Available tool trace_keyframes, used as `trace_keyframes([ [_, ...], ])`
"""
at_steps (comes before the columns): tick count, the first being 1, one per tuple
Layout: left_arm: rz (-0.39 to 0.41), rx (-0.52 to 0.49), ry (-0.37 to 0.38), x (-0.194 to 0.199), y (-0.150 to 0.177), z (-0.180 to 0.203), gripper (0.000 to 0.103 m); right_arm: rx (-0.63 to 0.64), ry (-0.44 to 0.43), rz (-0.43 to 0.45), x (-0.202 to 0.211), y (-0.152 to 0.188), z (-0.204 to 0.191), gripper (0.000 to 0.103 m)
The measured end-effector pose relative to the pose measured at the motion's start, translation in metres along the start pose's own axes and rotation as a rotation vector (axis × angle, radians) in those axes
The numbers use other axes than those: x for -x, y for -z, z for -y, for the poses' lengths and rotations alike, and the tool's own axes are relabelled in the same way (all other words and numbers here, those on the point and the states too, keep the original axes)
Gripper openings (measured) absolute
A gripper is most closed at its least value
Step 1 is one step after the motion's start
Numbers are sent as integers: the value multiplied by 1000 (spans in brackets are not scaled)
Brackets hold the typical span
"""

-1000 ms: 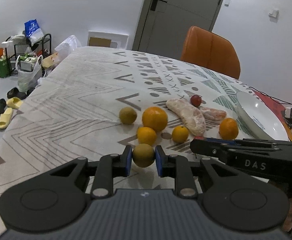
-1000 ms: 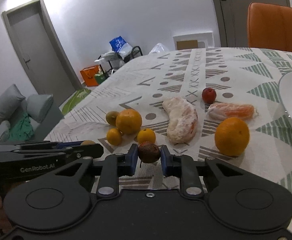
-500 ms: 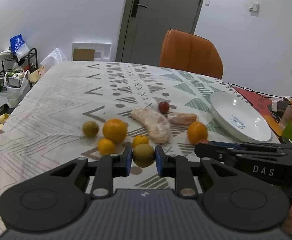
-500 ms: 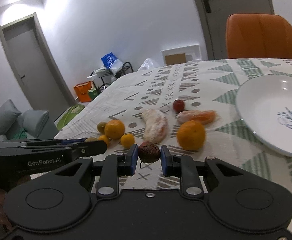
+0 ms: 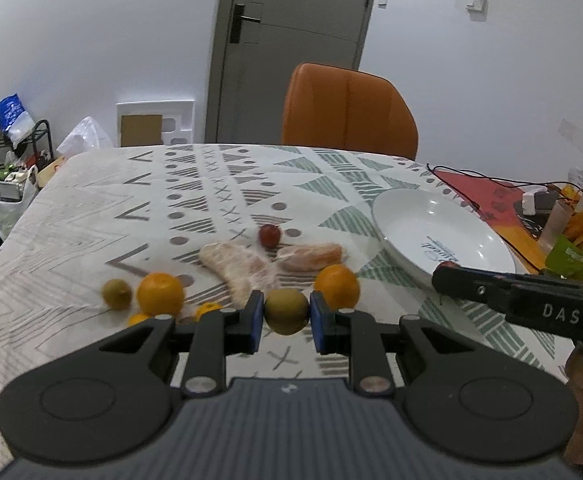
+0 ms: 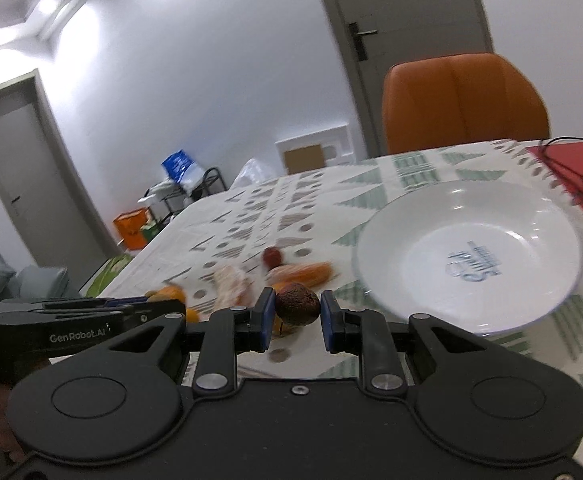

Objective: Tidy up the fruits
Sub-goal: 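Carry the dark brown fruit over the white plate and open the right tool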

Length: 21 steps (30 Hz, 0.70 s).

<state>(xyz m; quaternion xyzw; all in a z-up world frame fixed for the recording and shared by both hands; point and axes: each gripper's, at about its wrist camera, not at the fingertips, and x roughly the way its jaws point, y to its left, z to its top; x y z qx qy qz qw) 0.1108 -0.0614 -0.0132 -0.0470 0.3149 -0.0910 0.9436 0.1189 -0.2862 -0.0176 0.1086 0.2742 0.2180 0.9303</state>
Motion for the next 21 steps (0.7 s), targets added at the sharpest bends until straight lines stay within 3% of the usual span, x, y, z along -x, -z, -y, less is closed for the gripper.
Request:
trace_keyframes([
  [21,-7,-71,37,-26,-17,51,23,-108,120,59,17,-6,75,22],
])
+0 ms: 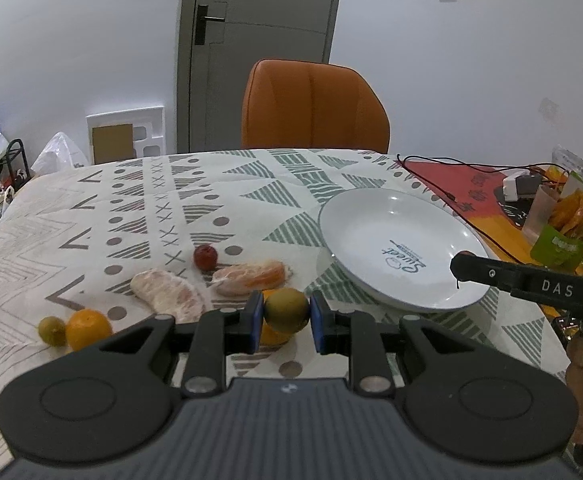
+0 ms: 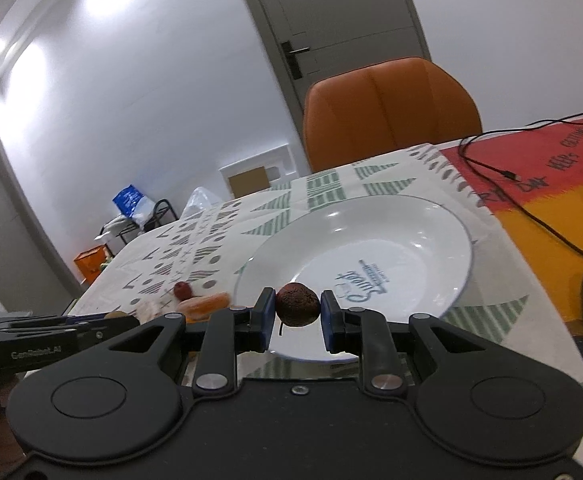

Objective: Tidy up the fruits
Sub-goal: 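Carry the dark brown fruit over the white plate and open the right tool, then carry the green-yellow fruit in the left tool toward the white plate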

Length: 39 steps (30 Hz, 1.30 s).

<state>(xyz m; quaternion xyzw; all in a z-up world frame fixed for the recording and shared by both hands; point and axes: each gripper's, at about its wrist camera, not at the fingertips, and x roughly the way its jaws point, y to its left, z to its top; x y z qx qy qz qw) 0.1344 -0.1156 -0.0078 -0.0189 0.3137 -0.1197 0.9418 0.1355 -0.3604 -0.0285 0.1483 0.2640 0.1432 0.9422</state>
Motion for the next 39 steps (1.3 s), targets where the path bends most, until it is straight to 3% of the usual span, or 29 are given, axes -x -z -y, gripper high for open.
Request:
trace_keyframes([
  [10,-5,-29,17,-18,-9,19,23,-30,11,3,-5,1,14,24],
  [14,-7,-34,22,-24,-12,25,23,-21,26,14,-4,1,15,32],
  [24,-11,-59,53,-40,-22,46,23,-27,23,-11,5,10,22,41],
  [39,6,-97,69,-47,-32,69,27,-50,44,-10,19,15,30,42],
])
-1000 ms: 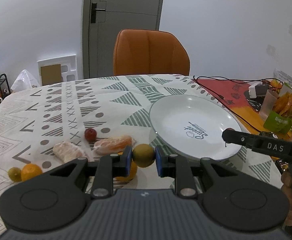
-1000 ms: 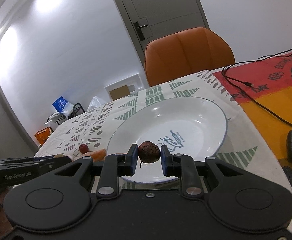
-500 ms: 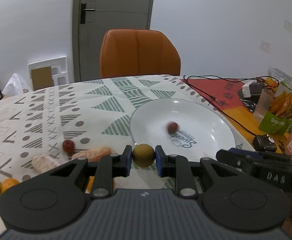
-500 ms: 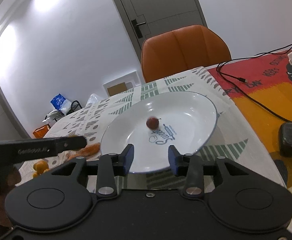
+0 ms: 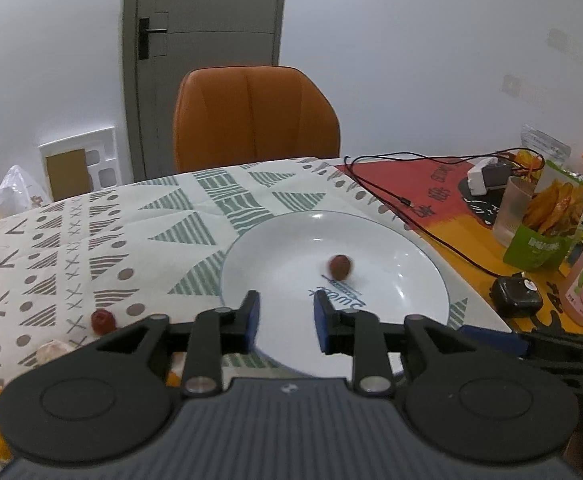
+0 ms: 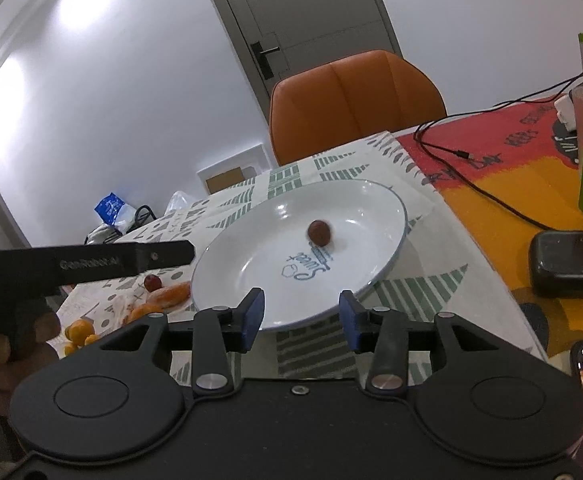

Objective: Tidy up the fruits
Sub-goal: 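Carry the green-yellow fruit in the left tool toward the white plate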

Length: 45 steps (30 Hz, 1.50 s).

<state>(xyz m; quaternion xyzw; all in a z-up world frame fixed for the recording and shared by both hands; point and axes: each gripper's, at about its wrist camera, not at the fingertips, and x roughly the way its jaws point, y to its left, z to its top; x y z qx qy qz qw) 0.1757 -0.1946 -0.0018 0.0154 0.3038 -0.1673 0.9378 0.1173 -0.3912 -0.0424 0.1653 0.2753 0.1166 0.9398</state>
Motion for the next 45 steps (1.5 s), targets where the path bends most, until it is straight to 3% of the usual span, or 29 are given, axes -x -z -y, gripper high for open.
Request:
trace_keyframes([
  [11,-62,68,-67,20,26,-33,32,16,-31,-23,-6,10,-14,48],
  [15,-69,69,-70,28,35,-35,38,30,-34,-21,-5,13,-19,57],
  [18,-73,70,-65,34,41,-35,42,37,-32,-19,-1,17,-23,67],
  [20,-72,75,-67,38,45,-35,51,46,-31,-11,2,19,-26,79],
  [22,-72,74,-68,41,49,-35,58,50,-40,4,6,21,-27,98],
  [24,-71,70,-82,44,54,-35,68,49,-47,14,10,22,-28,103],
  [26,-66,65,-96,46,60,-34,76,52,-38,12,11,24,-28,103],
  [34,-94,79,-92,47,81,-34,76,48,-14,-1,14,32,-28,103],
  [37,-100,90,-95,45,86,-34,74,50,-13,-4,14,34,-28,103],
  [39,-123,105,-77,41,88,-36,65,51,-15,-8,14,36,-28,103],
  [41,-153,101,-53,36,89,-36,27,51,-13,-11,13,36,-28,103],
  [45,-159,104,-35,33,87,-35,24,45,-14,-13,11,35,-25,103],
])
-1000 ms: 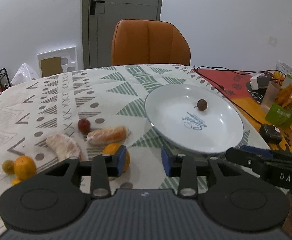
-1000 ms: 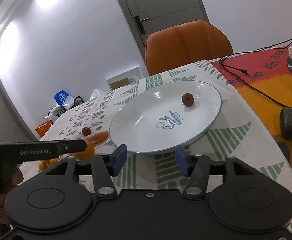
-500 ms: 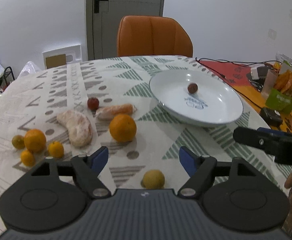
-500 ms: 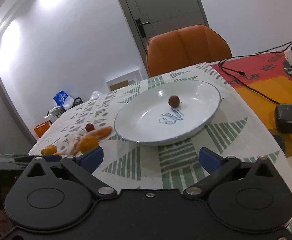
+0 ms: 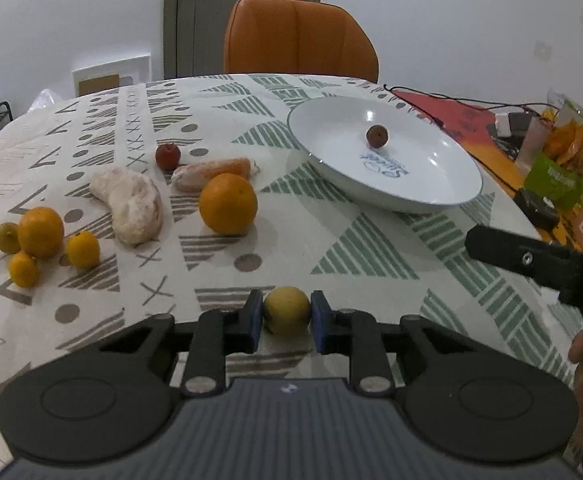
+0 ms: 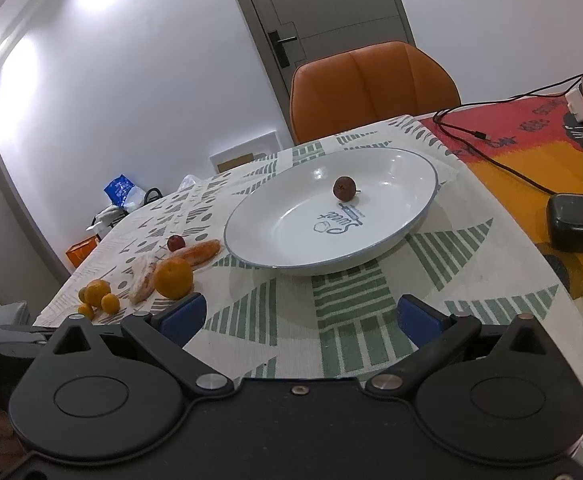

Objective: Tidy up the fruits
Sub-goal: 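Carry the green-yellow fruit in the left tool toward the white plate, then open the left tool to drop the green-yellow fruit onto the plate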

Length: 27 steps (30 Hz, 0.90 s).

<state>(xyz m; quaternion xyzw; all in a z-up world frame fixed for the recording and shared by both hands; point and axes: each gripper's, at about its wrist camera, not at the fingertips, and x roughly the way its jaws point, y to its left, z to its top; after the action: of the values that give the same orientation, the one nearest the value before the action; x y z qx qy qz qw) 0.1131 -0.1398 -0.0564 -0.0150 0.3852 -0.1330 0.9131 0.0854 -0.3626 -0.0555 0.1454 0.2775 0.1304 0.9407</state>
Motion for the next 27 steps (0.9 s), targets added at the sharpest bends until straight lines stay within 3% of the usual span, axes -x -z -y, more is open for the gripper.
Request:
trace_keyframes([
  [27,104,-86,28,-13,-67,40,24,-25,18,20,-1,-23,24,103],
])
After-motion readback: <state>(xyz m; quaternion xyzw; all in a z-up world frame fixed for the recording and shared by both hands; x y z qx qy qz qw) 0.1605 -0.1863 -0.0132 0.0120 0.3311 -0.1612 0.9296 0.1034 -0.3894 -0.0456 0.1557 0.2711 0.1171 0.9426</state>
